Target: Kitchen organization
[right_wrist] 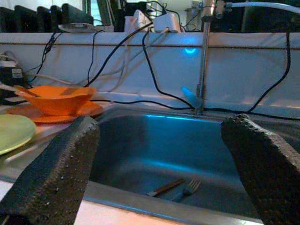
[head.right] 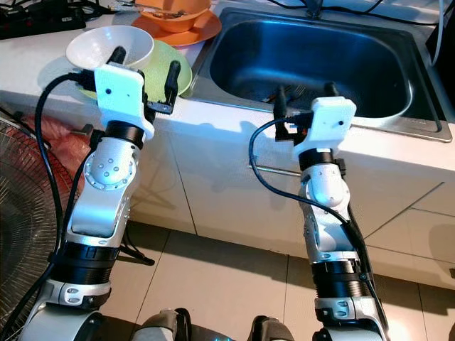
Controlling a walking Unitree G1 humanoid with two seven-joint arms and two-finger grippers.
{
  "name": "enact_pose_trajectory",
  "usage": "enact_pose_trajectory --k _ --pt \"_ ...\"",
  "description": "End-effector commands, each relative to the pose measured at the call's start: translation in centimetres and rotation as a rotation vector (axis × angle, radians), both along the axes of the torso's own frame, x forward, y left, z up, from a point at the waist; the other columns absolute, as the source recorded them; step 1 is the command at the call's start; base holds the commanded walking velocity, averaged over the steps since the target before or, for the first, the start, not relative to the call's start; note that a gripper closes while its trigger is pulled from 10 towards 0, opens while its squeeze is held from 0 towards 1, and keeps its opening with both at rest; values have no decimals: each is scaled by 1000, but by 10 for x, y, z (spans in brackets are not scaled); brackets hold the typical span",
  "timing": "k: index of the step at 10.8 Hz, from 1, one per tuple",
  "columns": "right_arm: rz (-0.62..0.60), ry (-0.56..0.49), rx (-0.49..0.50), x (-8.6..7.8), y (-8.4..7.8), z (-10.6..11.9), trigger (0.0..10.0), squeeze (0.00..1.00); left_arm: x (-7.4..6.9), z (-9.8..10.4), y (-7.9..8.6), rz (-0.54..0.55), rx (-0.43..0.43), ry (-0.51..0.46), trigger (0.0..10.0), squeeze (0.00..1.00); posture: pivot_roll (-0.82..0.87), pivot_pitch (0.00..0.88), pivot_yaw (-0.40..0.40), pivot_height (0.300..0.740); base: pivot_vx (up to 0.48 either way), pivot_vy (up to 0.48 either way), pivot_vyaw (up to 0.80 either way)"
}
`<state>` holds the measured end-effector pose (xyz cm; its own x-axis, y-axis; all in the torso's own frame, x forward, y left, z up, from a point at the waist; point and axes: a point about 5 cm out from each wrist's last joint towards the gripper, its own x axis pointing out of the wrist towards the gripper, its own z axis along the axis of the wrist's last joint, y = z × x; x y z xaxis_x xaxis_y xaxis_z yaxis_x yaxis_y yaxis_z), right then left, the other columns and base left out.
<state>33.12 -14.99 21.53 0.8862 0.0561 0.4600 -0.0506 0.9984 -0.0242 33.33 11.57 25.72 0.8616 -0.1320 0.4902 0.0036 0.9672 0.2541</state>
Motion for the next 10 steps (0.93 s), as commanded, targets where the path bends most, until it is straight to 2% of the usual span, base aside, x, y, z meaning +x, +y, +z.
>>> enact_pose_trajectory --k 1,3,10 --pt "-9 -5 20 1 -2 1 10000 0 -3 2 0 -9 -4 -21 10000 0 67 159 -4 740 0 0 0" --pt "-18 -2 38 2 -3 2 10000 0 -4 3 1 -16 -9 -28 10000 0 67 159 -4 740 240 0 -572" --pt "-5 -10 25 2 1 2 10000 0 -5 4 -2 -26 -8 -32 10000 0 71 166 -5 740 242 0 0"
